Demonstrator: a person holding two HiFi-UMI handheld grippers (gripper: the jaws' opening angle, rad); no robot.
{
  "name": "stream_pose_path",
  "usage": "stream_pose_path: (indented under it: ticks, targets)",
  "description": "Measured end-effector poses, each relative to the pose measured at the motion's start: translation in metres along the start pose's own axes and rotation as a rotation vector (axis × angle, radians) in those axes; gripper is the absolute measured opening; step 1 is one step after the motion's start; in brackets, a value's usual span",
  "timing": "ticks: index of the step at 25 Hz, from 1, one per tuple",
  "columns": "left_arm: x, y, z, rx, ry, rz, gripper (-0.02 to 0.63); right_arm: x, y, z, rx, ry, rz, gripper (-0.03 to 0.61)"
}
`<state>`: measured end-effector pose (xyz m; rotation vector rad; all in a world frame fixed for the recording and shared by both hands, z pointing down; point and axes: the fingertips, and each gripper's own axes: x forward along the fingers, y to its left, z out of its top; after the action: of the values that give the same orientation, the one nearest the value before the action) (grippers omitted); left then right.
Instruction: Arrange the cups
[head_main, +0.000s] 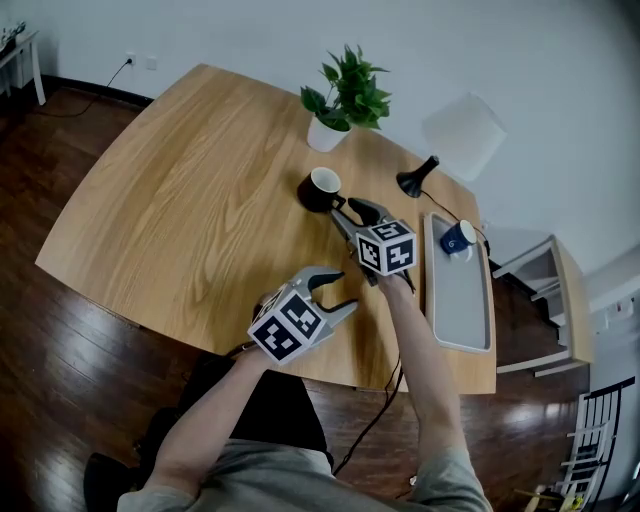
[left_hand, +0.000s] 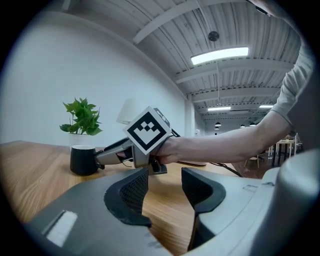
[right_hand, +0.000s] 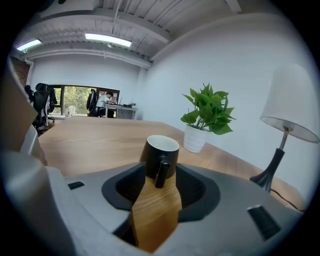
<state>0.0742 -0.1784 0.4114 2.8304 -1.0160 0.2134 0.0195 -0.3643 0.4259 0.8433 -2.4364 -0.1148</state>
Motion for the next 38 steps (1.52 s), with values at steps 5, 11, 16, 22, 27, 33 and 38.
stream_pose_path:
  ticks: [5,11,16,22,27,33,38]
  targets:
    - [0.0,0.001,0.001,-0.001,-0.006,0.003,0.219,0.024,0.001,0.002,-0.039,0.039,0.013,0.156]
    - [-0.002,0.0,0.001,0.001,-0.007,0.001,0.219,0.022,0.008,0.003,0.063,0.037,0.073,0.087]
    - [-0.004,0.001,-0.001,0.003,-0.002,-0.004,0.218,-0.004,0.01,0.006,0.152,-0.024,0.073,0.084]
    - [-0.004,0.003,0.001,-0.003,-0.009,0.003,0.133,-0.065,0.002,-0.004,0.252,-0.097,0.06,0.085]
    - [0.011,-0.036,0.012,-0.007,-0.06,-0.152,0.129,-0.132,-0.013,-0.019,0.321,-0.173,0.004,0.085]
    - [0.045,-0.103,0.017,0.022,-0.087,-0.339,0.13,-0.229,-0.064,-0.064,0.355,-0.207,-0.179,0.084]
    - [0.059,-0.108,0.002,0.045,-0.002,-0.318,0.121,-0.307,-0.13,-0.131,0.376,-0.121,-0.369,0.085]
